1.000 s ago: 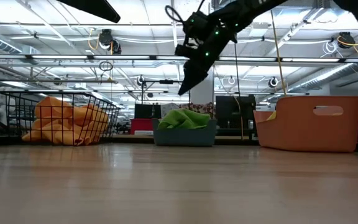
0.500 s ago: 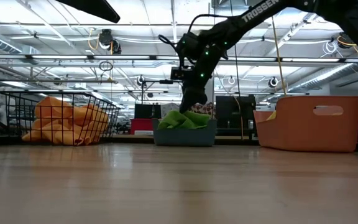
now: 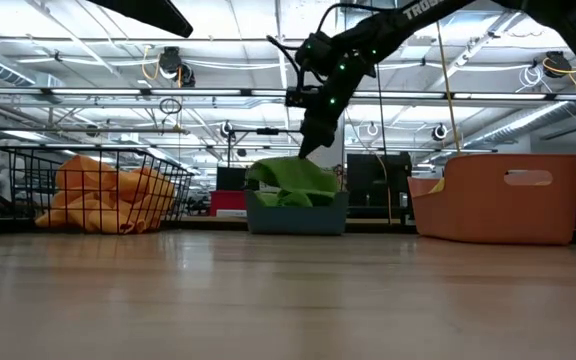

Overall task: Sort microfiber towel by color & place in baskets
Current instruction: Put the green microfiber cloth into the blue bin

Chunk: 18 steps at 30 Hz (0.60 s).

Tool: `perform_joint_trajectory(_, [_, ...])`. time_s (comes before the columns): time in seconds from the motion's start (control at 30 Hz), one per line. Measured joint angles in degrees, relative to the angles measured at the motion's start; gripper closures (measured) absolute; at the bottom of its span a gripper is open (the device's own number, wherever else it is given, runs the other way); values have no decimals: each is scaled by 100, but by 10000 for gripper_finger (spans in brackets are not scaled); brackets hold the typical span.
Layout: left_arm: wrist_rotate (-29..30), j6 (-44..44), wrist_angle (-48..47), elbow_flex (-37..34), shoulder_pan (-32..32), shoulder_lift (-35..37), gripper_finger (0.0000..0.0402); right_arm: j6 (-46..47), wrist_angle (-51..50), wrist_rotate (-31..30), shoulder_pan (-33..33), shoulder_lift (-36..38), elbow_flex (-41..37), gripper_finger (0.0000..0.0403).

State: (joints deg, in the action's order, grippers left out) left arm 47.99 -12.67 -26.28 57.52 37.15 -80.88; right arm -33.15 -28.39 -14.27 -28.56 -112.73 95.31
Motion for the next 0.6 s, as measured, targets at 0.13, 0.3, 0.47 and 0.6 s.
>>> perform_joint_trajectory(0.13, [0,0,0,0,0,0,235,318,-254,346,-204,-159,0,402])
perform_joint_trajectory(0.3, [1,-5,9,0,0,0,235,594,-413,414,-300,-398,-5,402])
perform_joint_trajectory(0.47, [0,-9,-2,0,0,0,235,697,-376,416,-334,-736,-4,402])
perform_joint_trajectory(0.6, [-5,-40,-12,0,0,0,235,922,-275,416,-329,-744,-5,401])
